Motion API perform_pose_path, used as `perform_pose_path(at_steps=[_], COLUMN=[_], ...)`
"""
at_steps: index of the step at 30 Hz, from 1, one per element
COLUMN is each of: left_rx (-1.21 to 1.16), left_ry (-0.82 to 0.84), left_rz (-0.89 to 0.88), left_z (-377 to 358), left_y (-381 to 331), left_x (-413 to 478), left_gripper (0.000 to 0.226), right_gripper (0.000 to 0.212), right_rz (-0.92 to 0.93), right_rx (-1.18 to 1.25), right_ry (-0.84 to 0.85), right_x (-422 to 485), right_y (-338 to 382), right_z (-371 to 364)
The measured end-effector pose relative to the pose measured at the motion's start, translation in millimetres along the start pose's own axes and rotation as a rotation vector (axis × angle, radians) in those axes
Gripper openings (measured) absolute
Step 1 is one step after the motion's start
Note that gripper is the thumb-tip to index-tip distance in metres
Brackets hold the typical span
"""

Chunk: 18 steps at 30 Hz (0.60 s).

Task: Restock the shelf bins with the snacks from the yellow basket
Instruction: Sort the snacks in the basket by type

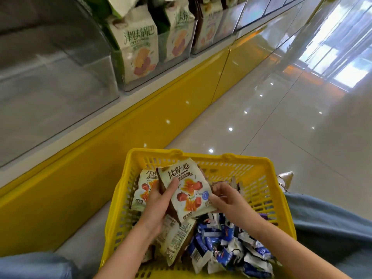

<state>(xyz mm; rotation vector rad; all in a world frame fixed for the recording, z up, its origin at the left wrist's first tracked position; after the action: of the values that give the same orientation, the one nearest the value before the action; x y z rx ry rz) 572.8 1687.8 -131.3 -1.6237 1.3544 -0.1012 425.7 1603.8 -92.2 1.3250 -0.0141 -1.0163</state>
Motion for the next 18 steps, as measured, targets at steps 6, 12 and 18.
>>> perform_pose_path(at_steps=[6,12,18], left_rx=[0.573,1.095,0.947], left_ry=[-0.019,-0.37,-0.401], left_rz=[-0.265,-0.556,-0.107], left_z=[7.7,64.9,131.5], left_y=[-37.5,-88.2,-37.2], left_x=[-14.4,-24.2,-16.0], left_gripper=[0.04,0.051,0.054], right_gripper=[0.062,0.042,0.049], right_rz=[-0.074,-0.061,-0.131], right_rx=[0.097,0.168,-0.142], right_ry=[0.155,-0.08,-0.097], right_x=[11.1,48.8,87.9], right_y=[-2.2,18.1,24.7], right_z=[-45.8,-52.3,-98.8])
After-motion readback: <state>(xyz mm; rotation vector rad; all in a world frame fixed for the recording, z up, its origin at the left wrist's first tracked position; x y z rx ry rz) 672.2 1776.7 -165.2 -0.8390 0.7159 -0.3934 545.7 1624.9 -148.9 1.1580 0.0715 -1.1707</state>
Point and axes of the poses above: each hand's wrist, its own x-axis towards the middle knuckle, its own z-axis out of the back of the hand, y = z × x, the point moved 7 cm from there along x, towards the middle knuckle, and after that the axes turned 10 degrees about -x, right-handed, at the moved point
